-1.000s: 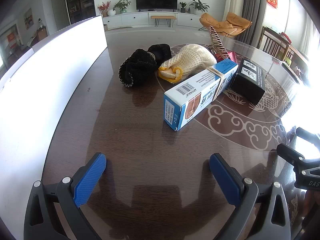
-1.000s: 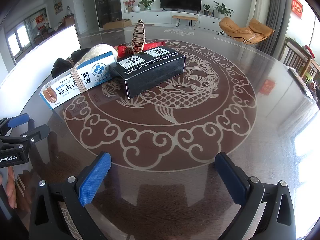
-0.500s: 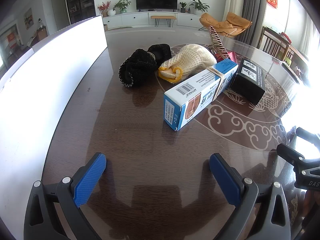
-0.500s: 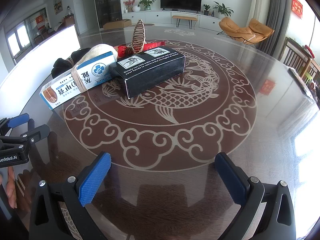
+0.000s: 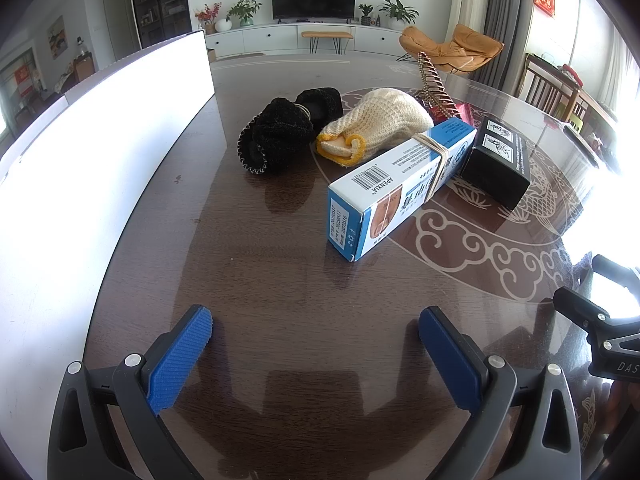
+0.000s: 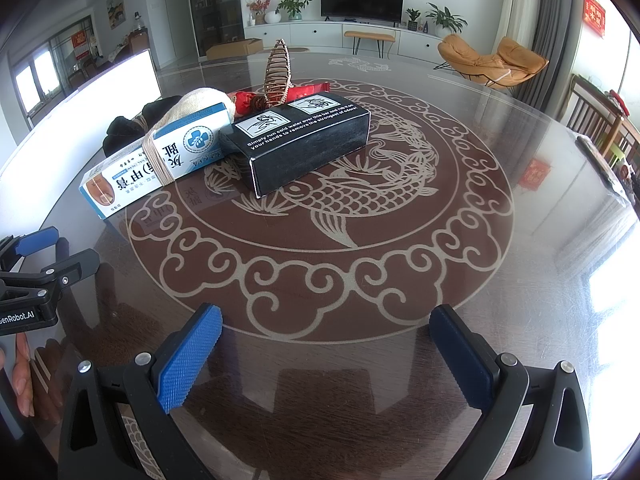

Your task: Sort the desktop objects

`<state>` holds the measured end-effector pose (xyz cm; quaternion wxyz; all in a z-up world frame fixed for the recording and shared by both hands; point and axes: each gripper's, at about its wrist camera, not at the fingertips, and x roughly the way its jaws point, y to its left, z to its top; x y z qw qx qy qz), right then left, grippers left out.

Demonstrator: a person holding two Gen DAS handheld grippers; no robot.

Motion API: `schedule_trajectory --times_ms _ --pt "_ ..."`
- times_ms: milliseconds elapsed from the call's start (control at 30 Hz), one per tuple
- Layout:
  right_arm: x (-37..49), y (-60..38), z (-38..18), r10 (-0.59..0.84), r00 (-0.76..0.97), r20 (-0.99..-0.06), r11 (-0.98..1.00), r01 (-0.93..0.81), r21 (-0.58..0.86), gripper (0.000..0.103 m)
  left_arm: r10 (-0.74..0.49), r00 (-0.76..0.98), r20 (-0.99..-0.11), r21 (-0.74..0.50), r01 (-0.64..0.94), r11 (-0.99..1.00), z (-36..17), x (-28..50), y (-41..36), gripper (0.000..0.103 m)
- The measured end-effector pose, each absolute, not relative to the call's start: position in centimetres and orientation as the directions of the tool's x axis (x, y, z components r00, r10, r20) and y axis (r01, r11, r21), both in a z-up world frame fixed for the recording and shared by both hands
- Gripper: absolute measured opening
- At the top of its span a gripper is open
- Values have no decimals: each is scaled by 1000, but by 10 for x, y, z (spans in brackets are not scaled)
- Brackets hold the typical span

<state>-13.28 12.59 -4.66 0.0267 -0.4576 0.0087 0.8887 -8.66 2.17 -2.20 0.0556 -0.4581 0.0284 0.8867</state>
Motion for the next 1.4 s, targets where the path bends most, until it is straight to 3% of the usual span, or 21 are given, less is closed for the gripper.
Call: schedule_trajectory --times_ms 1400 --pt "-133 126 -47 39 -580 -814 -998 -56 -9 103 102 -584 -806 -32 -130 -991 -23 -80 18 103"
